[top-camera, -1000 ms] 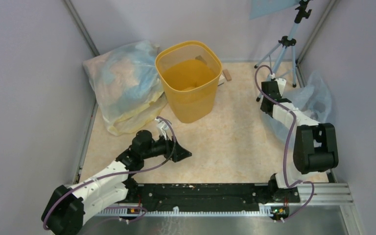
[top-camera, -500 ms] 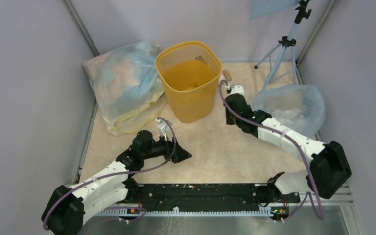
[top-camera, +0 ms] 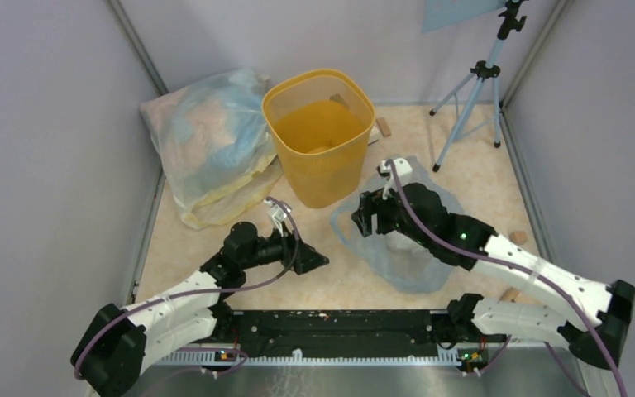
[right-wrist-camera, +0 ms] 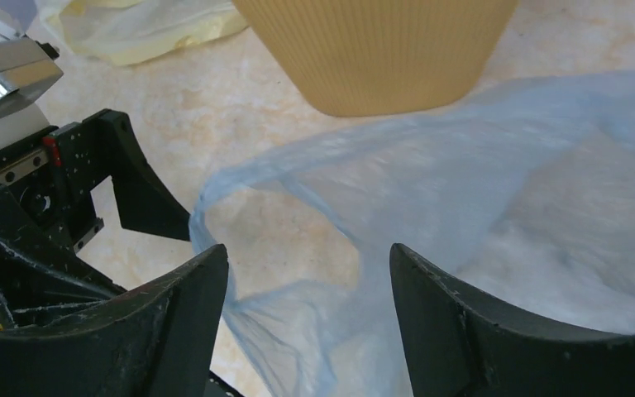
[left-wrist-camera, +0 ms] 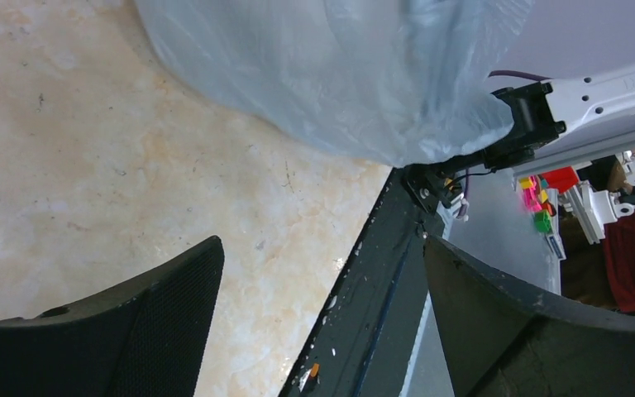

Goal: Put the trash bags into the trash bin
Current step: Move the trash bag to the center of the board, then pick up the trash bag.

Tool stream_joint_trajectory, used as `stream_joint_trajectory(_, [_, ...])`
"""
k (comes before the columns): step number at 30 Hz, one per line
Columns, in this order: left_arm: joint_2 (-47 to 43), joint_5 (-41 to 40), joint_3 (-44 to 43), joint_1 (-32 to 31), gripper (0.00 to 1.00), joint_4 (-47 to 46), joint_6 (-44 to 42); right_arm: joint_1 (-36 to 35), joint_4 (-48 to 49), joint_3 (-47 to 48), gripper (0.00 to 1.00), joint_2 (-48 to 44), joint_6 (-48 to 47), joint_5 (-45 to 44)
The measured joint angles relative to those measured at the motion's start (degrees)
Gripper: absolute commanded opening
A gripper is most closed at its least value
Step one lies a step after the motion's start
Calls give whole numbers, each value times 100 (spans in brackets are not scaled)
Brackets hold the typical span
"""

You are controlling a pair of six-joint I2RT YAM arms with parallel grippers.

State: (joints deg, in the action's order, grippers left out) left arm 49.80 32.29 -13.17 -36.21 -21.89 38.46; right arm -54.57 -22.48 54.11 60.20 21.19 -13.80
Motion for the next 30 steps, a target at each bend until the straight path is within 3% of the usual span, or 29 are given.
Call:
stream_joint_trajectory(11, [879,-109,76,-498,99,-1482,310,0,-863,-1091,69,-1663,601,-931])
stream_joint_trajectory(18, [1152,-761,-79,-531,98,-1685,391,0,-1344,-1263,71,-1421,1095,-1443])
stream_joint_trajectory(20, [1438,-949,-168,-531,94,-1725,459,0,-1565,-1263,70,-1161,1335,-1735])
stream_joint_trajectory(22, [1744,-1067,-179,-531,81,-1886,544,0,-1687,-1266,70,-966,1488,-1923])
stream_joint_trajectory(25, [2129,-1139,-181,-531,32,-2144,697,4,-1626,-1285,69,-844,1547,-1912])
stream_joint_trajectory(27, [2232,-1191,-201,-531,7,-2192,699,4,-1504,-1287,68,-765,1552,-1821])
stream_joint_trajectory(28, [2234,-1215,-212,-531,0,-2208,719,4,-1447,-1287,68,-723,1552,-1779])
stream_joint_trajectory(30, [2205,-1231,-243,-531,0,-2225,678,4,-1305,-1287,68,-599,1556,-1685])
